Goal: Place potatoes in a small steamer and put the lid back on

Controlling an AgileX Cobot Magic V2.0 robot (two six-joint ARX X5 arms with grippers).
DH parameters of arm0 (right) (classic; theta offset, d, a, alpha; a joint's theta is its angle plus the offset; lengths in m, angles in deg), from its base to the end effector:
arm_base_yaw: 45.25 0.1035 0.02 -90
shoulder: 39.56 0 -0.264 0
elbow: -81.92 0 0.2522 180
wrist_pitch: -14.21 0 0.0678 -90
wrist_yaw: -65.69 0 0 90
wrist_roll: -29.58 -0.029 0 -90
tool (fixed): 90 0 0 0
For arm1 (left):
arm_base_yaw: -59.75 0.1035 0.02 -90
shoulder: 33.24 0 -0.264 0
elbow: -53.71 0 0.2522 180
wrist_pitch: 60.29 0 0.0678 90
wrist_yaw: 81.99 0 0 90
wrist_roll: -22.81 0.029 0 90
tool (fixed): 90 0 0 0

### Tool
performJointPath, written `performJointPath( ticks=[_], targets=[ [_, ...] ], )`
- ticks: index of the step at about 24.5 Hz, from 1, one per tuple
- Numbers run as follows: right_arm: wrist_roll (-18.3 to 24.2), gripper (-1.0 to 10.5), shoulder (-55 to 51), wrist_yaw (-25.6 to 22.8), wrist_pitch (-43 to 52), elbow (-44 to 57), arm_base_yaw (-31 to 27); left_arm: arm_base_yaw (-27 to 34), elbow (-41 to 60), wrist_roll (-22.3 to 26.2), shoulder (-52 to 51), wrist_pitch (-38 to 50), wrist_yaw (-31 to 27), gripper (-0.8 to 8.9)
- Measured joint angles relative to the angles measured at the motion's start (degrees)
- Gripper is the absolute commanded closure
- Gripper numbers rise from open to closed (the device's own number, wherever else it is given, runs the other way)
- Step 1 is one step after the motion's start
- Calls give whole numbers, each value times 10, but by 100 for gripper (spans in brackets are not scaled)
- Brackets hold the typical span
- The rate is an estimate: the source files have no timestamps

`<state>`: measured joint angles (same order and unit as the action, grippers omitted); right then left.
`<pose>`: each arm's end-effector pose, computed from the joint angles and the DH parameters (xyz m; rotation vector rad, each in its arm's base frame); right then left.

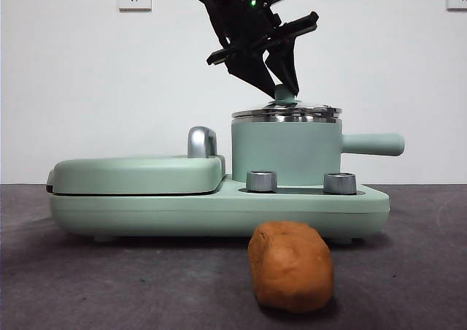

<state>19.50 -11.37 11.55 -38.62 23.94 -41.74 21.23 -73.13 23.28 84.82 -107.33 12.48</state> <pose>0.0890 0.0225 0.3178 0.2810 0.4532 0.6424 0.3658 -0.2941 0.3151 0.2076 0.6504 -0.7245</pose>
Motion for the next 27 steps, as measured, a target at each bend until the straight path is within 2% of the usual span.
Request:
performJointPath(
  ticks=[4,8,14,19,27],
  targets=[
    [-3,455,40,-17,-39,-23,18,1,0,0,-29,-20,-1,799],
    [-28,456,93,-24,-47,-50,73,9,-1,0,-86,-23,0,799],
    [-93,456,184,-123,-48,-59,228,43,-1,2,-126,-78,0,799],
    [-141,456,250,-200,-21,-59,329,74,-1,2,-151,-96,-1,799],
    [-184,456,391,-278,17,-60,429,119,-1,2,-160,-110,-1,799]
  ],
)
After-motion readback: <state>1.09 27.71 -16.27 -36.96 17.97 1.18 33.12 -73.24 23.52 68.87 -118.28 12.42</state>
